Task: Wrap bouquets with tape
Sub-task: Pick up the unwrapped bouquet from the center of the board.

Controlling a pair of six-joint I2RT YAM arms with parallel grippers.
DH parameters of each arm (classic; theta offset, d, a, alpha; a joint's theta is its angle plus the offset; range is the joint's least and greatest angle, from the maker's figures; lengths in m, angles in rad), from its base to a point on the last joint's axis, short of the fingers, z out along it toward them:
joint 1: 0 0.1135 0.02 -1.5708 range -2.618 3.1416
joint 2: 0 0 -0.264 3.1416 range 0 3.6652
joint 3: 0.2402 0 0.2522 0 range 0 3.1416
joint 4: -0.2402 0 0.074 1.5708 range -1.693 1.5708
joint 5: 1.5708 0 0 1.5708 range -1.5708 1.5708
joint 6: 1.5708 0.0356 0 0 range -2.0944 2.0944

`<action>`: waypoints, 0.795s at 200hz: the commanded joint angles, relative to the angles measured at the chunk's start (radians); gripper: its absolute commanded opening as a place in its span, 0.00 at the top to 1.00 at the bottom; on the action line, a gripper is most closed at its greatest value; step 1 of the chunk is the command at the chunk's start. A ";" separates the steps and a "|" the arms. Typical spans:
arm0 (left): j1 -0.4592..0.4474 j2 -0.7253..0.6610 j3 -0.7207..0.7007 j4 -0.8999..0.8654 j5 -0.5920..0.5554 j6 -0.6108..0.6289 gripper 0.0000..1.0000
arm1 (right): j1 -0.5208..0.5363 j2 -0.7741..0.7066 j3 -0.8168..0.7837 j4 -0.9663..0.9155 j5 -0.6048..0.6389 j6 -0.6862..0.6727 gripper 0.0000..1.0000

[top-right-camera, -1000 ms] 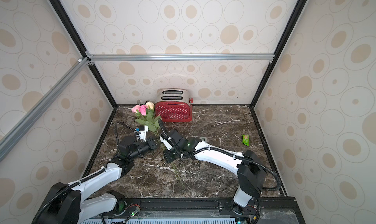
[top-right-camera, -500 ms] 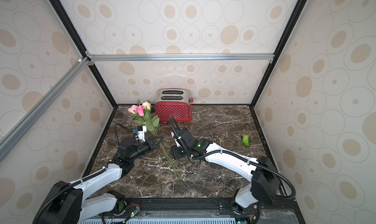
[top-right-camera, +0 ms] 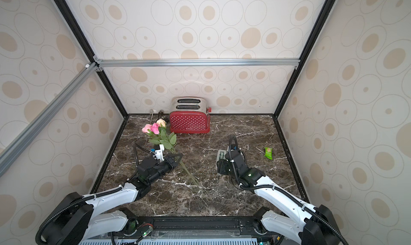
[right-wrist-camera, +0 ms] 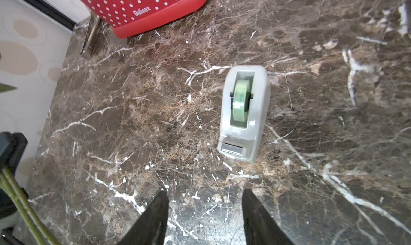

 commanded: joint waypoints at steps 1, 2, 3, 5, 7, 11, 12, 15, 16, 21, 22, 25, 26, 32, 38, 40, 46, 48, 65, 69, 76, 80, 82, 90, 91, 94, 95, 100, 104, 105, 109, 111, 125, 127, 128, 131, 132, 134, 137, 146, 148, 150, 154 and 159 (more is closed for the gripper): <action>-0.065 0.035 -0.003 0.114 -0.149 -0.095 1.00 | -0.034 -0.012 -0.078 0.123 -0.089 0.151 0.45; -0.067 0.037 -0.003 0.114 -0.152 -0.098 1.00 | -0.036 -0.012 -0.082 0.129 -0.093 0.155 0.45; -0.072 0.039 -0.003 0.115 -0.156 -0.099 1.00 | -0.038 -0.011 -0.086 0.136 -0.096 0.159 0.45; -0.079 0.042 -0.001 0.116 -0.164 -0.104 1.00 | -0.042 -0.010 -0.094 0.149 -0.102 0.165 0.45; -0.084 0.046 -0.001 0.117 -0.170 -0.108 1.00 | -0.046 -0.009 -0.102 0.163 -0.112 0.174 0.44; -0.095 0.051 0.000 0.117 -0.184 -0.116 1.00 | -0.051 -0.007 -0.116 0.191 -0.122 0.191 0.40; -0.097 0.053 0.001 0.116 -0.187 -0.119 1.00 | -0.052 -0.006 -0.120 0.197 -0.124 0.195 0.39; -0.107 0.057 0.002 0.116 -0.198 -0.127 1.00 | -0.054 -0.004 -0.130 0.215 -0.129 0.209 0.36; -0.110 0.059 0.002 0.116 -0.199 -0.128 1.00 | -0.055 -0.003 -0.133 0.221 -0.129 0.212 0.35; -0.122 0.068 0.001 0.122 -0.216 -0.139 1.00 | -0.056 -0.001 -0.148 0.248 -0.132 0.231 0.29; -0.125 0.070 0.001 0.124 -0.219 -0.141 1.00 | -0.056 0.000 -0.151 0.254 -0.132 0.234 0.28; -0.131 0.074 0.000 0.128 -0.227 -0.147 1.00 | -0.057 0.002 -0.158 0.271 -0.133 0.244 0.27; -0.133 0.076 -0.001 0.130 -0.229 -0.151 1.00 | -0.057 0.002 -0.160 0.276 -0.133 0.247 0.27; -0.145 0.085 -0.001 0.130 -0.245 -0.166 1.00 | -0.057 0.007 -0.172 0.299 -0.133 0.263 0.27; -0.155 0.092 -0.001 0.123 -0.260 -0.184 1.00 | -0.057 0.013 -0.182 0.315 -0.131 0.279 0.30; -0.158 0.094 -0.001 0.119 -0.265 -0.189 1.00 | -0.057 0.016 -0.186 0.324 -0.130 0.283 0.32; -0.167 0.099 -0.001 0.106 -0.281 -0.209 1.00 | -0.058 0.024 -0.197 0.345 -0.131 0.298 0.36; -0.170 0.101 -0.002 0.102 -0.287 -0.215 1.00 | -0.059 0.027 -0.200 0.351 -0.132 0.303 0.38; -0.188 0.117 -0.012 0.108 -0.321 -0.252 1.00 | -0.066 0.058 -0.240 0.430 -0.140 0.344 0.42; -0.190 0.120 -0.012 0.111 -0.323 -0.258 1.00 | -0.067 0.065 -0.249 0.453 -0.140 0.355 0.43; -0.195 0.127 -0.010 0.111 -0.326 -0.268 1.00 | -0.071 0.080 -0.267 0.488 -0.141 0.372 0.44; -0.197 0.129 -0.009 0.109 -0.328 -0.272 1.00 | -0.075 0.089 -0.274 0.511 -0.143 0.382 0.45; -0.198 0.130 -0.009 0.108 -0.329 -0.276 1.00 | -0.075 0.093 -0.277 0.520 -0.144 0.386 0.45; -0.203 0.136 -0.007 0.109 -0.331 -0.280 1.00 | -0.081 0.111 -0.290 0.553 -0.151 0.402 0.45; -0.204 0.137 -0.007 0.110 -0.331 -0.280 1.00 | -0.081 0.113 -0.291 0.559 -0.151 0.403 0.45; -0.205 0.139 -0.007 0.112 -0.330 -0.280 1.00 | -0.083 0.120 -0.296 0.573 -0.153 0.409 0.45; -0.204 0.140 -0.007 0.113 -0.330 -0.280 1.00 | -0.083 0.122 -0.298 0.578 -0.153 0.411 0.45; -0.206 0.141 -0.006 0.114 -0.330 -0.281 1.00 | -0.087 0.134 -0.307 0.605 -0.158 0.420 0.46; -0.208 0.143 -0.005 0.112 -0.330 -0.281 1.00 | -0.091 0.145 -0.314 0.627 -0.162 0.429 0.46; -0.208 0.145 -0.004 0.112 -0.330 -0.281 1.00 | -0.093 0.148 -0.316 0.632 -0.165 0.431 0.47; -0.210 0.146 -0.004 0.111 -0.328 -0.283 1.00 | -0.096 0.158 -0.324 0.654 -0.170 0.441 0.47; -0.210 0.147 -0.004 0.112 -0.328 -0.283 1.00 | -0.100 0.166 -0.327 0.664 -0.173 0.446 0.47; -0.213 0.153 -0.005 0.123 -0.324 -0.280 1.00 | -0.122 0.216 -0.347 0.755 -0.204 0.478 0.51; -0.213 0.153 -0.005 0.124 -0.323 -0.280 1.00 | -0.124 0.224 -0.350 0.769 -0.208 0.481 0.51; -0.213 0.154 -0.006 0.126 -0.323 -0.280 1.00 | -0.126 0.228 -0.351 0.776 -0.209 0.483 0.51; -0.213 0.154 -0.006 0.127 -0.322 -0.280 1.00 | -0.130 0.240 -0.355 0.795 -0.217 0.489 0.51; -0.213 0.155 -0.006 0.128 -0.322 -0.281 1.00 | -0.130 0.243 -0.356 0.802 -0.220 0.491 0.51; -0.214 0.154 -0.006 0.128 -0.322 -0.281 1.00 | -0.133 0.251 -0.358 0.815 -0.224 0.496 0.51; -0.213 0.155 -0.006 0.129 -0.322 -0.281 1.00 | -0.138 0.262 -0.361 0.833 -0.229 0.501 0.51; -0.213 0.154 -0.006 0.130 -0.322 -0.278 1.00 | -0.146 0.295 -0.365 0.885 -0.246 0.512 0.52; -0.213 0.154 -0.006 0.130 -0.322 -0.276 1.00 | -0.147 0.301 -0.365 0.894 -0.250 0.513 0.53; -0.213 0.153 -0.006 0.129 -0.322 -0.275 1.00 | -0.150 0.307 -0.365 0.905 -0.254 0.515 0.53; -0.213 0.153 -0.005 0.128 -0.322 -0.272 1.00 | -0.151 0.321 -0.365 0.923 -0.261 0.519 0.53; -0.213 0.151 -0.004 0.127 -0.323 -0.270 1.00 | -0.153 0.336 -0.364 0.940 -0.269 0.523 0.53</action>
